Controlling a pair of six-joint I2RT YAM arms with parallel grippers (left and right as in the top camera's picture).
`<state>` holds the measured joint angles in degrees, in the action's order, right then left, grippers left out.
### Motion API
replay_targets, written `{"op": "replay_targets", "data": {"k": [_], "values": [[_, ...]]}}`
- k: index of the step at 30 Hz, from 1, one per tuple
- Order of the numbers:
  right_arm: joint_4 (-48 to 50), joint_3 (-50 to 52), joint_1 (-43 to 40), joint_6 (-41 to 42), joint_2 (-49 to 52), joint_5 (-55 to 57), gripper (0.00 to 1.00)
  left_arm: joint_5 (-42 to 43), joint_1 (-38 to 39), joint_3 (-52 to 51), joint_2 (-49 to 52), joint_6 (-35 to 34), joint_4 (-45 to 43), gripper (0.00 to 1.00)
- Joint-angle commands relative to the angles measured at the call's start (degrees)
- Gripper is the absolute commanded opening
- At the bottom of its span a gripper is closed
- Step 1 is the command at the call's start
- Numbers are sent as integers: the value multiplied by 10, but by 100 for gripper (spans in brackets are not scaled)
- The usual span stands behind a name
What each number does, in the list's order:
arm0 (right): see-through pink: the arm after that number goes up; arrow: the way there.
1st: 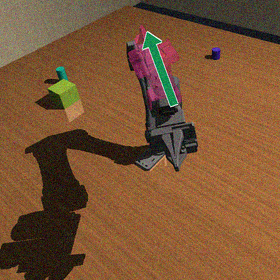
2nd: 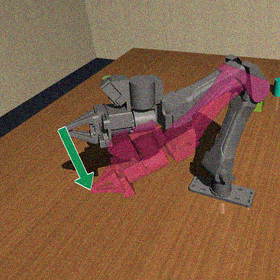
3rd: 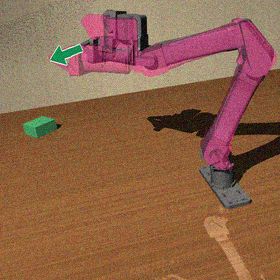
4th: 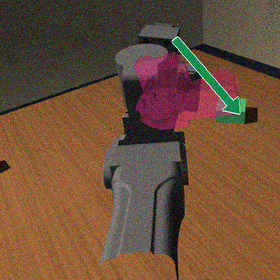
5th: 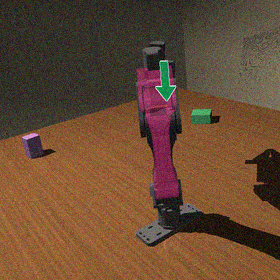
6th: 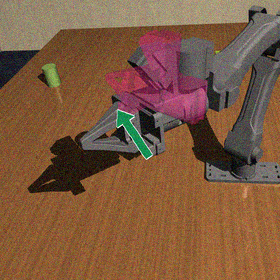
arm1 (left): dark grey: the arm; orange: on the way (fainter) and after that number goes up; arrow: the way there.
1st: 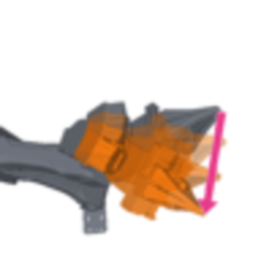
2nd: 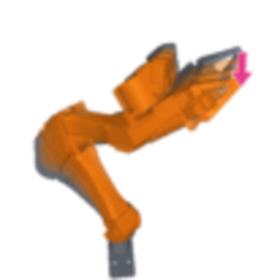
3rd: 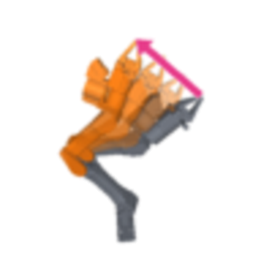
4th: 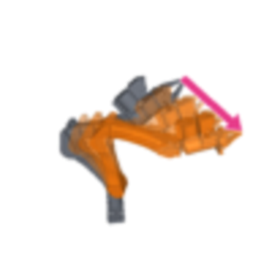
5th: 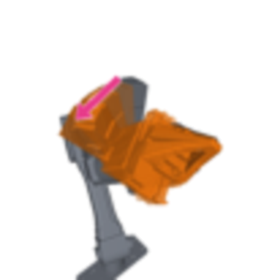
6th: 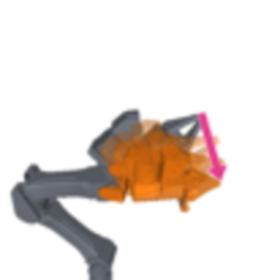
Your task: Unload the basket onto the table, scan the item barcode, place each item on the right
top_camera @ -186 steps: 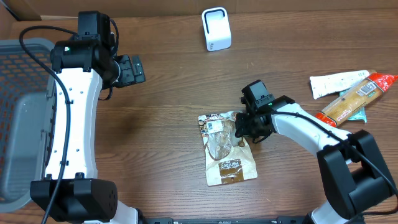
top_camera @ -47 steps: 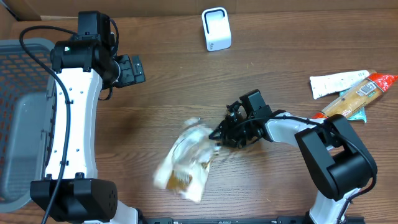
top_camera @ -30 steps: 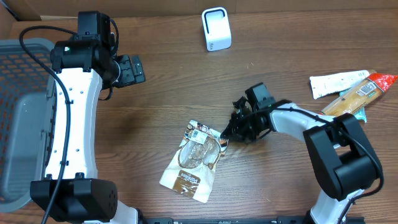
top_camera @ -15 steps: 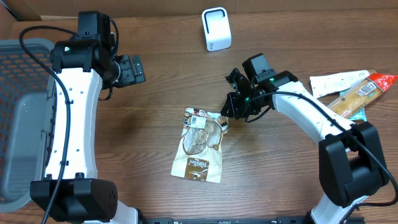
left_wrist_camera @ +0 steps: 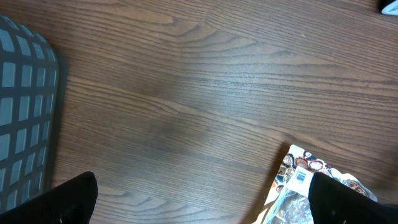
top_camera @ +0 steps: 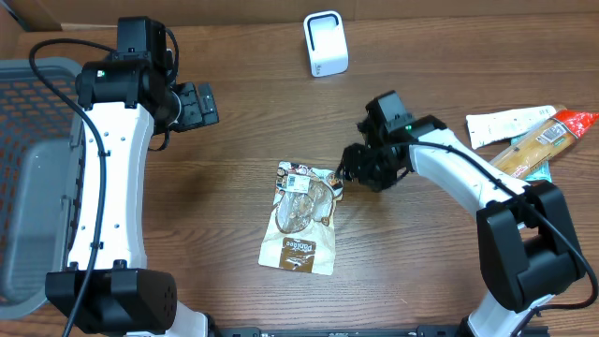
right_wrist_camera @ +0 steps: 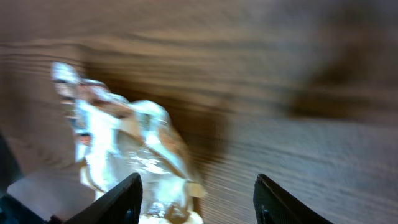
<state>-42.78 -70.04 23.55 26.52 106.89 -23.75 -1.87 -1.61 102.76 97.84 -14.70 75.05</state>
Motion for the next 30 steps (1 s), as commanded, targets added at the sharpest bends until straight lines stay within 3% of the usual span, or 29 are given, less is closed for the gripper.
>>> {"op": "replay_targets", "data": {"k": [1, 19, 30], "values": [[19, 43, 16, 42, -5, 5, 59, 4, 2, 1, 4, -8, -1, 100], [287, 193, 35, 136, -3, -42, 69, 4, 2, 1, 4, -8, -1, 100], [354, 218, 94, 144, 18, -23, 68, 4, 2, 1, 4, -8, -1, 100]]}}
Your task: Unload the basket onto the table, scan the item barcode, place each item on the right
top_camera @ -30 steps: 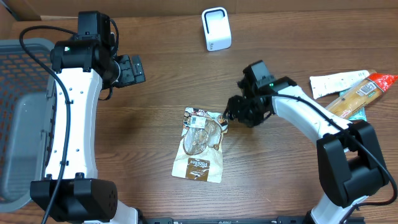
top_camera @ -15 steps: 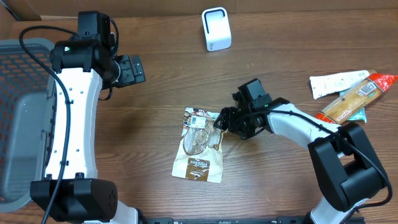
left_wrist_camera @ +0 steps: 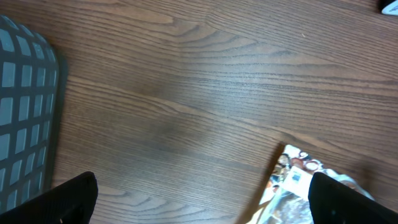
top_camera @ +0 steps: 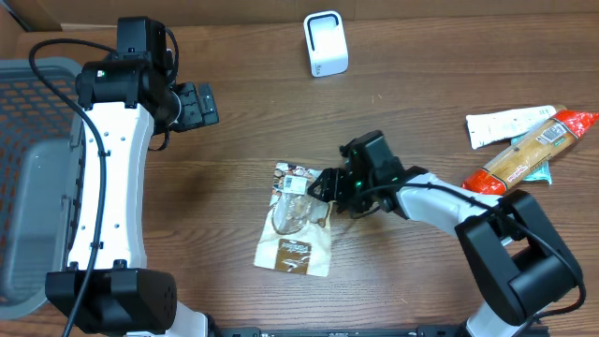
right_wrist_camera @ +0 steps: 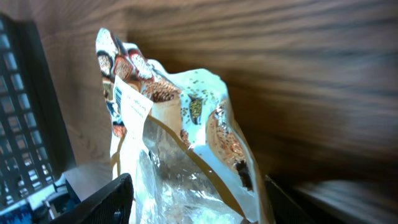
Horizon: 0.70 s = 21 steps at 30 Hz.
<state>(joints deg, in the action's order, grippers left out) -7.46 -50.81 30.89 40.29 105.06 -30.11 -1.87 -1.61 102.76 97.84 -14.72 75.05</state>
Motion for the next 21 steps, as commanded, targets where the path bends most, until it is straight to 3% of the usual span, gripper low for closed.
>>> {"op": "replay_targets", "data": {"k": [1, 4, 10, 21], "values": [[11, 26, 23, 10, 44, 39, 67, 4, 2, 1, 4, -7, -1, 100], [27, 26, 24, 31, 63, 31, 60, 4, 2, 1, 4, -7, -1, 100], [47, 26, 24, 32, 67, 24, 23, 4, 2, 1, 4, -7, -1, 100], [58, 24, 23, 19, 67, 1, 20, 4, 2, 1, 4, -7, -1, 100]]}}
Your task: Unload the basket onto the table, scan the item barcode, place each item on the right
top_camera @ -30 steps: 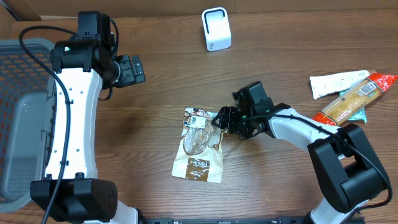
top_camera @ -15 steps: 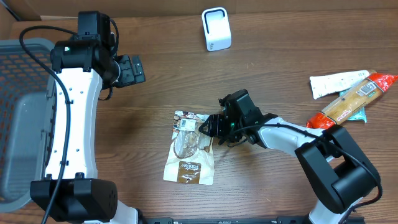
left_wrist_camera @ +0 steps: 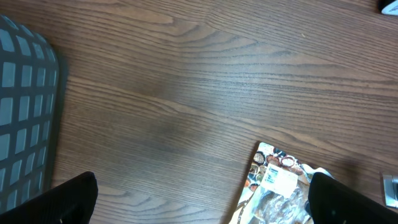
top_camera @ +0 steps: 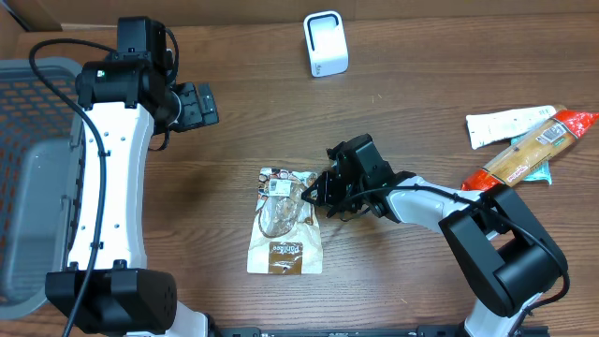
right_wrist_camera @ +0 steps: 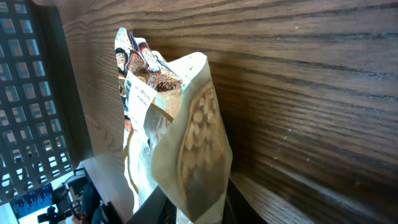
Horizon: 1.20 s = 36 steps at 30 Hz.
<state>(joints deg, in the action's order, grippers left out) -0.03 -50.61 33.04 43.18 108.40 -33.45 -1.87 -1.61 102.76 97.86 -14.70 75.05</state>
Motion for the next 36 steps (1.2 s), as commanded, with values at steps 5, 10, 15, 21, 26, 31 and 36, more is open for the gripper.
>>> {"op": "replay_targets", "data": {"k": [5, 10, 15, 21, 26, 31, 36], "values": [[-13, 21, -9, -16, 34, 15, 20, 4, 2, 1, 4, -8, -1, 100], [-10, 21, -34, -16, 34, -25, 12, 4, 2, 1, 4, -8, -1, 100], [-3, 21, -56, -28, 34, -59, 4, 4, 2, 1, 4, -8, -1, 100], [0, 20, -59, -46, 29, -90, 4, 4, 2, 1, 4, -8, -1, 100], [-30, -9, -64, -76, -12, -160, 4, 4, 2, 1, 4, -8, -1, 100], [-130, -66, -69, -114, -80, -198, 4, 4, 2, 1, 4, -8, -1, 100], [-174, -99, -69, -129, -124, -215, 4, 4, 2, 1, 4, -8, -1, 99]]}}
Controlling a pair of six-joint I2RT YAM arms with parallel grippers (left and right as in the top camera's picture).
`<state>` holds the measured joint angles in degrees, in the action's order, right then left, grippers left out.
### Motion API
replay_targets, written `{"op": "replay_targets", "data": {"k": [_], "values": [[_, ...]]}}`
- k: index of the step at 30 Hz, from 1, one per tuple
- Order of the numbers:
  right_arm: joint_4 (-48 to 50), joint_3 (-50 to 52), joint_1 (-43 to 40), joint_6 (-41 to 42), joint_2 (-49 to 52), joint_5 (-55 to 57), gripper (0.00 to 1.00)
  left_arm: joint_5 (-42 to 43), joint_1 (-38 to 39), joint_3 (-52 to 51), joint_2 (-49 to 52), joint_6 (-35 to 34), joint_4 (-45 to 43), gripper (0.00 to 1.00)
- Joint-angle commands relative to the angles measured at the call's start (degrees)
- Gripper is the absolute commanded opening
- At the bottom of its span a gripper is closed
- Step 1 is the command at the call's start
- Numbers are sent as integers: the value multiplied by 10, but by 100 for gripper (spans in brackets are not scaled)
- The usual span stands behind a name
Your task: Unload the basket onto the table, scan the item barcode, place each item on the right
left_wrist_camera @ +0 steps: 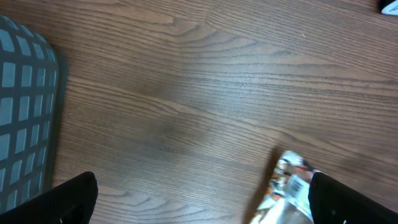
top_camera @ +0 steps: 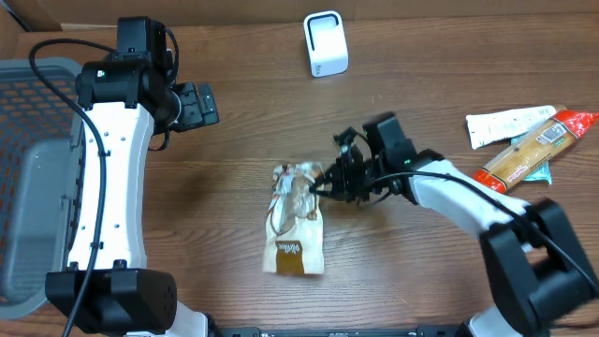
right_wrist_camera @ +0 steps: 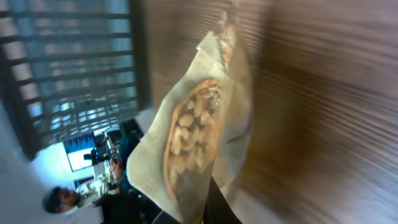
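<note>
A brown and clear snack pouch with a white barcode label hangs tilted at mid table, its top end raised and its bottom end near the wood. My right gripper is shut on the pouch's upper right edge. The right wrist view shows the pouch pinched in the right gripper, blurred. The white scanner stands at the far edge. My left gripper hangs open at the upper left. In the left wrist view the left gripper has bare wood between its fingers, and the pouch shows at the lower right.
A grey mesh basket takes up the left edge of the table. A white packet and a red-tipped orange pack lie at the right edge.
My right gripper, still shut on the pouch's edge, has moved right and upward. The pouch lay flat before; now its top end is raised and it stands tilted. The left arm has not moved.
My right gripper was first open just right of the flat pouch's top corner. Then it was low with its open jaws round the pouch's edge. Then it was shut on that edge, the pouch shifted left. Now the pouch is partly raised.
</note>
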<state>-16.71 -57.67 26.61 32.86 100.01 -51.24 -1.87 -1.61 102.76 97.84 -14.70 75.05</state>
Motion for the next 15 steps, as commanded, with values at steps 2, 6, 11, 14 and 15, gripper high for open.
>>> {"op": "replay_targets", "data": {"k": [2, 6, 11, 14, 15], "values": [[-14, -38, -6, -25, -54, -45, 4, 4, 2, 1, 4, -8, -1, 100], [-36, -54, -12, -30, -69, -56, 4, 4, 2, 1, 4, -8, -1, 99], [-30, -63, -29, -29, -77, -108, 4, 4, 2, 1, 4, -8, -1, 100], [-29, -71, -47, -29, -77, -146, 4, 4, 2, 1, 4, -8, -1, 99], [-29, -74, -56, -29, -78, -160, 4, 4, 2, 1, 4, -8, -1, 99]]}}
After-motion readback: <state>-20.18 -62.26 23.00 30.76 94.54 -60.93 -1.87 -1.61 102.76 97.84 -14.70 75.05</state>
